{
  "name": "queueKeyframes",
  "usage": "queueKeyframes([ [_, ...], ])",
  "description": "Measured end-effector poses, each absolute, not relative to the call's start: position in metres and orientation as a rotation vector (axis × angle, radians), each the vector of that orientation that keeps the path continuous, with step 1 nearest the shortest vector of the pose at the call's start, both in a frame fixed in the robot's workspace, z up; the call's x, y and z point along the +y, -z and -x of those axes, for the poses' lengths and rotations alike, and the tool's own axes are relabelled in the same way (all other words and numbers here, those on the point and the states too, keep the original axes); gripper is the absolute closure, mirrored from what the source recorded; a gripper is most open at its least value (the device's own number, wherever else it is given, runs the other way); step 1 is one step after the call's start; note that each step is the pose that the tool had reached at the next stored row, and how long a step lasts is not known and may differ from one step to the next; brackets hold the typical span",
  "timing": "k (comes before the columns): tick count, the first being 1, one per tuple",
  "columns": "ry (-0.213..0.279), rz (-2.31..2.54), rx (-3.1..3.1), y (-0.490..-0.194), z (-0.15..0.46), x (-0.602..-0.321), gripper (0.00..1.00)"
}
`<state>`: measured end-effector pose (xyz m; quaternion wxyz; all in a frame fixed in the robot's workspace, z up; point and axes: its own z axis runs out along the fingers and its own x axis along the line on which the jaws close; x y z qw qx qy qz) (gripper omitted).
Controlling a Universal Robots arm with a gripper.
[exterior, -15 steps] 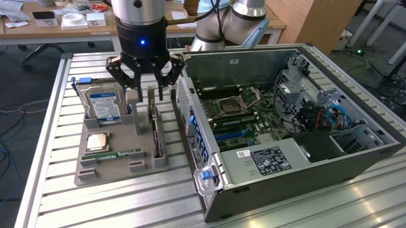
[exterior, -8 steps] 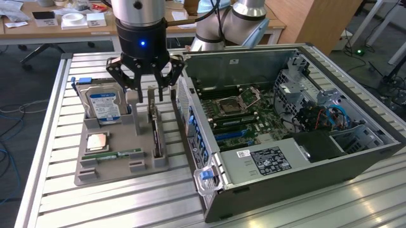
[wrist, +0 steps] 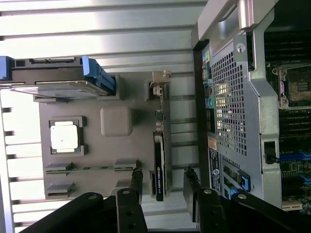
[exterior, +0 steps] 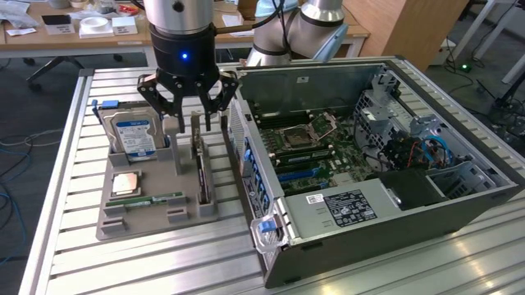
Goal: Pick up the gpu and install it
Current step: 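Pick up the gpu and move the gpu toward the slot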
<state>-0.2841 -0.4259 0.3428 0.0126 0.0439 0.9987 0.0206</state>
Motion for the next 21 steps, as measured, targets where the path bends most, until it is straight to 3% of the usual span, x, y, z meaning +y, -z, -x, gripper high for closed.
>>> queueKeyframes([
  [21,-0.064,-0.137,3.113,-0.318,0.284,-0.426,0.53],
])
